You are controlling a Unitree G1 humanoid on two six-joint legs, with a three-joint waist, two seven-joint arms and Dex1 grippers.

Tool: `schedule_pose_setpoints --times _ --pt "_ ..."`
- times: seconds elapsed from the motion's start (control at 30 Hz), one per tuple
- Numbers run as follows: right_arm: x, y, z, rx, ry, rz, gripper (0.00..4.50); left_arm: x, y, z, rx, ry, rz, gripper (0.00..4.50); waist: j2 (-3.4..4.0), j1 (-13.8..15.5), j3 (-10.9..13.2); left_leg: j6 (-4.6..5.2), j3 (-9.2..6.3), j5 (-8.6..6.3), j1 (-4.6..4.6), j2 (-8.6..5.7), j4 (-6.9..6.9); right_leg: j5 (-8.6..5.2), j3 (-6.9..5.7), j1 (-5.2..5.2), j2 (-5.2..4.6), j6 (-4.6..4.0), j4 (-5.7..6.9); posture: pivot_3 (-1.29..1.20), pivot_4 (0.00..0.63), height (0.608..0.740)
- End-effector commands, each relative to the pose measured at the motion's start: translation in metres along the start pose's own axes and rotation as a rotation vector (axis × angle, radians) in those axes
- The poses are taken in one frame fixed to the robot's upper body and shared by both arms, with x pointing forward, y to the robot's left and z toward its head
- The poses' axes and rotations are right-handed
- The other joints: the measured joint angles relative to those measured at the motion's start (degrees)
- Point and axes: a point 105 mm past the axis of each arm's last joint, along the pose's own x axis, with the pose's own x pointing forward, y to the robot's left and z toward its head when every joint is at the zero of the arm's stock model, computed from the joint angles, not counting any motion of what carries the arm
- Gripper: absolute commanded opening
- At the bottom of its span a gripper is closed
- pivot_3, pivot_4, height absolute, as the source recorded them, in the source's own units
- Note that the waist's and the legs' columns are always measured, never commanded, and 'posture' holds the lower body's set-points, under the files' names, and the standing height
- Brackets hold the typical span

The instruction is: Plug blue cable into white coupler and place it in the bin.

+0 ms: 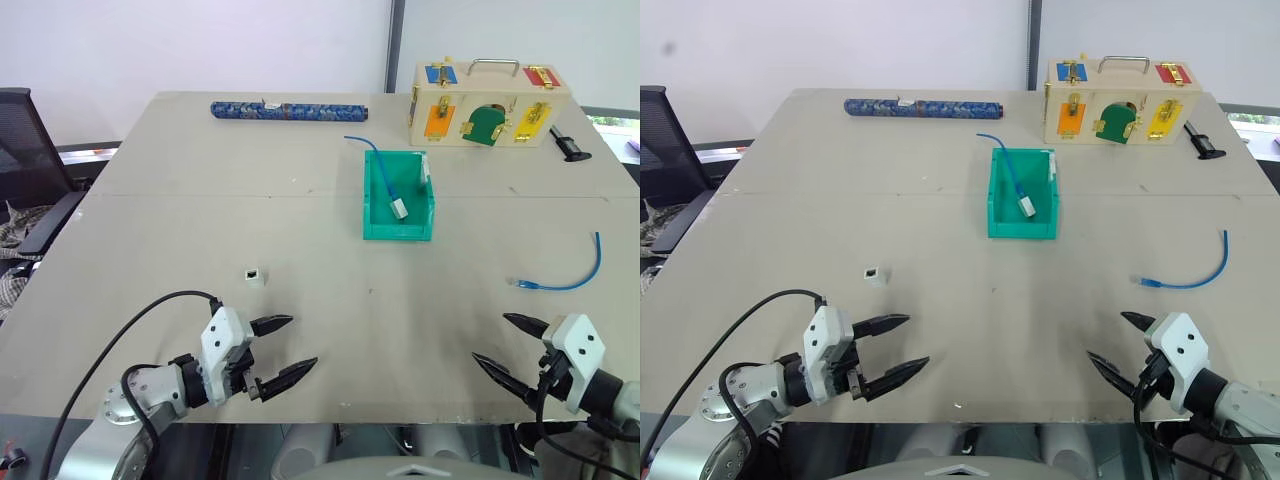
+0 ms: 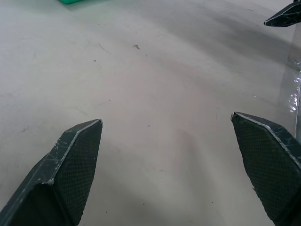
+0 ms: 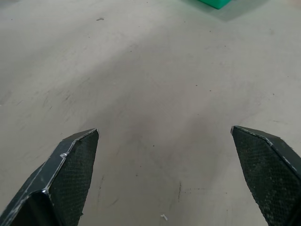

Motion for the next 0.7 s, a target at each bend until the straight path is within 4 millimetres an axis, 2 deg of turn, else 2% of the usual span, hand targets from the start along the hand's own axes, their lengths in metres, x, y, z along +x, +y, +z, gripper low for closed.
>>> schedule_pose_setpoints --times 0.03,0.13,0.23,0.3,0.43,0.57,0.7 --pt "-0.003 -0.008 0.017 -0.059 -0.062 -0.049 4.44 0.001 0.001 0.016 0.035 -0.046 -0.011 4.50 0.00 0.0 0.0 0.00 0.00 0.00 0.00 0.00 0.00 0.00 0.00 0.00 0.00 0.00 0.00 0.00 0.150 0.740" --pt "0.000 -0.029 0.033 -0.148 -0.054 -0.135 4.44 0.011 0.007 0.041 -0.017 -0.135 -0.043 4.50 0.04 0.0 0.0 0.00 -0.02 0.00 0.02 0.00 0.07 0.03 -0.09 0.05 0.05 -0.01 0.01 0.00 0.150 0.740" --pt "-0.001 -0.049 0.039 -0.134 -0.004 -0.128 4.44 0.018 0.004 0.057 -0.024 -0.167 -0.099 4.50 0.05 0.0 0.0 0.00 0.02 0.00 0.10 -0.02 0.11 0.06 -0.19 0.15 0.05 0.00 0.01 0.00 0.150 0.740" --pt "-0.003 -0.064 0.042 -0.149 0.037 -0.115 4.44 0.021 0.000 0.062 0.022 -0.159 -0.151 4.50 0.06 -0.1 0.1 0.02 0.02 0.01 0.08 -0.02 0.08 0.07 -0.22 0.13 0.11 -0.01 -0.05 0.00 0.150 0.740" --pt "-0.004 -0.091 0.035 -0.175 0.186 -0.061 4.44 0.024 -0.011 0.063 0.133 -0.126 -0.253 4.50 0.12 0.0 0.1 0.03 0.21 0.00 0.03 0.00 0.01 0.21 -0.19 0.13 0.12 -0.27 -0.21 0.00 0.150 0.740" --pt "0.004 -0.115 0.025 -0.216 0.287 -0.016 3.33 0.025 -0.014 0.064 0.157 -0.126 -0.293 4.50 0.10 -0.1 0.2 0.11 0.47 -0.05 0.01 0.00 0.01 0.21 -0.16 0.13 0.07 -0.28 -0.26 0.00 0.150 0.740" --pt "0.013 -0.129 0.012 -0.227 0.363 0.029 3.33 0.024 -0.013 0.063 0.168 -0.123 -0.303 4.50 0.14 -0.1 0.2 0.14 0.52 -0.06 0.02 0.00 0.04 0.21 -0.13 0.13 0.06 -0.27 -0.25 0.00 0.150 0.740"
